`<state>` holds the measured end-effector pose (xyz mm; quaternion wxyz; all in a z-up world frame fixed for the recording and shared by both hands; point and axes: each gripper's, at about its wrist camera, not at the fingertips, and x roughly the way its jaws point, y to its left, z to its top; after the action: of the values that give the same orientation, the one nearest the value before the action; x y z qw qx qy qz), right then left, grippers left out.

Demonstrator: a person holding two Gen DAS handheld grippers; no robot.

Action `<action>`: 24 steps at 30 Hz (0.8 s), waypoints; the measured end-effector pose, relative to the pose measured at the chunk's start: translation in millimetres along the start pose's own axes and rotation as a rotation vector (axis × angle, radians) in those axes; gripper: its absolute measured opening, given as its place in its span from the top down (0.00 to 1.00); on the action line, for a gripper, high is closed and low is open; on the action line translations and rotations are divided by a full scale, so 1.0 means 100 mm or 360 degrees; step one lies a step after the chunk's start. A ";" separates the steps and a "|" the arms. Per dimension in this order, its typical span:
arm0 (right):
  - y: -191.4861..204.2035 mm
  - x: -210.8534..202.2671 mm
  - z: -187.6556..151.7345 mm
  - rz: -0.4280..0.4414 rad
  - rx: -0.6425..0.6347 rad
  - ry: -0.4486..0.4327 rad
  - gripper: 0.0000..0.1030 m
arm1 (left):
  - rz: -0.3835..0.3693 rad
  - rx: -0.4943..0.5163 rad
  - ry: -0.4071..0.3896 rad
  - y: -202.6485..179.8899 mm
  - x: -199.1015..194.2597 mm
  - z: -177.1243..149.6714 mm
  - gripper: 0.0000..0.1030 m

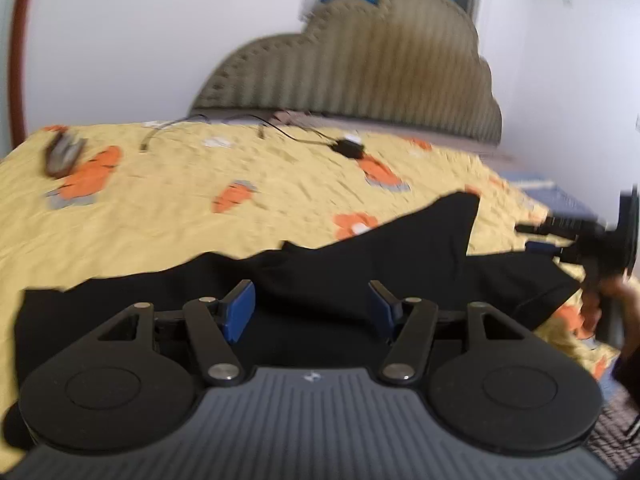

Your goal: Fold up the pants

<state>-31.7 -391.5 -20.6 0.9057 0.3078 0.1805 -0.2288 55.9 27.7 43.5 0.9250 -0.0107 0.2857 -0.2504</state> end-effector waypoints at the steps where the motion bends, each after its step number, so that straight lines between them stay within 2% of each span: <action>1: -0.10 0.06 0.07 0.0018 0.0056 0.0021 0.52 | -0.0032 0.0003 0.0034 -0.06 0.14 0.03 0.44; 5: -0.39 0.24 0.20 -0.0010 0.0154 0.0071 0.51 | -0.0085 -0.0055 0.0114 -0.11 0.45 0.12 0.44; 7: -0.49 0.36 0.20 0.0046 0.0243 0.0098 0.51 | -0.0064 -0.0079 0.0137 -0.10 0.53 0.13 0.44; 10: -0.62 0.54 0.23 0.0078 0.0349 0.0162 0.51 | -0.0097 -0.0144 0.0208 -0.04 0.64 0.09 0.44; 15: -0.80 0.80 0.24 0.0193 0.0595 0.0225 0.51 | -0.0097 -0.0147 0.0205 -0.02 0.69 -0.03 0.44; 20: -0.76 0.91 0.25 0.0188 0.0562 0.0256 0.50 | -0.0100 -0.0227 0.0189 0.15 0.61 -0.14 0.41; 24: -0.71 1.01 0.29 0.0180 0.0546 0.0277 0.39 | -0.0064 -0.0269 0.0254 0.24 0.75 -0.25 0.41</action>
<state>19.7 -491.0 -79.9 0.8324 0.4859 0.1988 -0.1777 106.6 16.6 -20.2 0.8899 -0.0745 0.3781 -0.2440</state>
